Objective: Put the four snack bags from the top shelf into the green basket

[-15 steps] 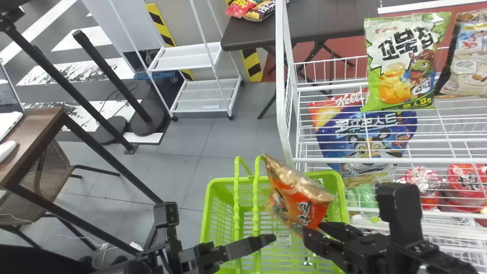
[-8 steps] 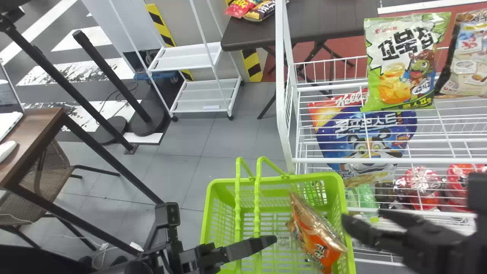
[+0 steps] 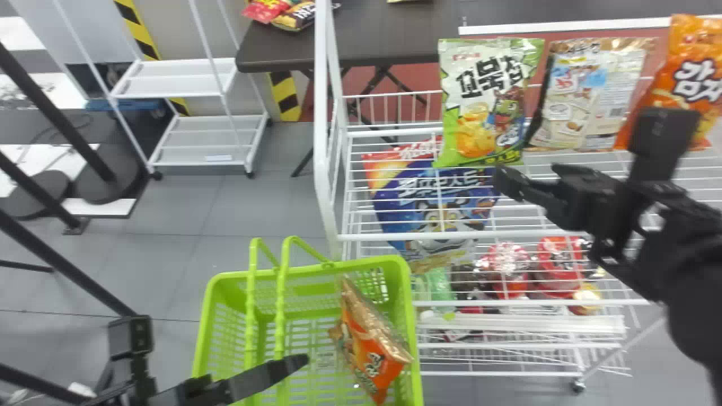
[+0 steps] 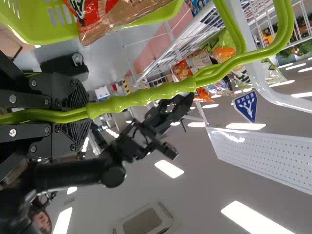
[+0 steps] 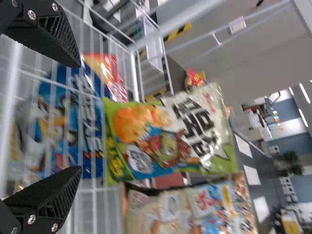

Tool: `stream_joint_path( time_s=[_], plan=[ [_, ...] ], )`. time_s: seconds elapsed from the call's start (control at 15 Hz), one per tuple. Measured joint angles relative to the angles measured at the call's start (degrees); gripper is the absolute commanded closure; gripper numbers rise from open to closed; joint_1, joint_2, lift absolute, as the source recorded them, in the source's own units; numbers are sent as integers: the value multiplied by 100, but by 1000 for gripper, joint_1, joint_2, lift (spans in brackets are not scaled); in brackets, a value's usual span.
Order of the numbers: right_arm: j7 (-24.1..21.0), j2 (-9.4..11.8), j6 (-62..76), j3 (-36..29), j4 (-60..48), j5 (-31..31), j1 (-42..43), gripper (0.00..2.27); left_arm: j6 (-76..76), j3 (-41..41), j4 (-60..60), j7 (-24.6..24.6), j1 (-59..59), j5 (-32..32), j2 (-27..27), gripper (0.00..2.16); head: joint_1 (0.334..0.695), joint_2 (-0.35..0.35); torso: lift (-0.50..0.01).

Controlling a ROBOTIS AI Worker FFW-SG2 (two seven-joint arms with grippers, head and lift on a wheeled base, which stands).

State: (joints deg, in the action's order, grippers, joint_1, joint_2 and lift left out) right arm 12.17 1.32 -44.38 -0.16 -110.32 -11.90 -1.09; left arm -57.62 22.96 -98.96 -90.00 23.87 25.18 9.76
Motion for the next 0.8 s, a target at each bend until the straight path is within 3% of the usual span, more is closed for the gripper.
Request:
stream_joint_path(
  time_s=[0.27,0.33,0.53,0.67,0.73,0.8],
  plan=[
    [-135,-5,1156,251,1952,387,1329,70,0,43,17,0,26,12,0,2145,695,61,0],
    [-139,-14,1273,334,2423,450,1622,208,0,54,21,0,33,13,0,2145,695,66,0],
    [-80,-29,1499,532,3507,517,2243,896,0,77,33,0,40,14,-7,2145,695,80,0],
    [18,-36,1520,594,3878,505,2440,1963,0,93,42,0,52,14,-9,2145,695,92,0],
    [23,-37,1500,610,3949,507,2488,2186,0,98,49,0,56,14,-9,2145,695,94,0],
    [-2,-37,1443,622,3985,522,2517,2246,0,101,55,0,57,14,-9,2145,695,94,0]
  ],
)
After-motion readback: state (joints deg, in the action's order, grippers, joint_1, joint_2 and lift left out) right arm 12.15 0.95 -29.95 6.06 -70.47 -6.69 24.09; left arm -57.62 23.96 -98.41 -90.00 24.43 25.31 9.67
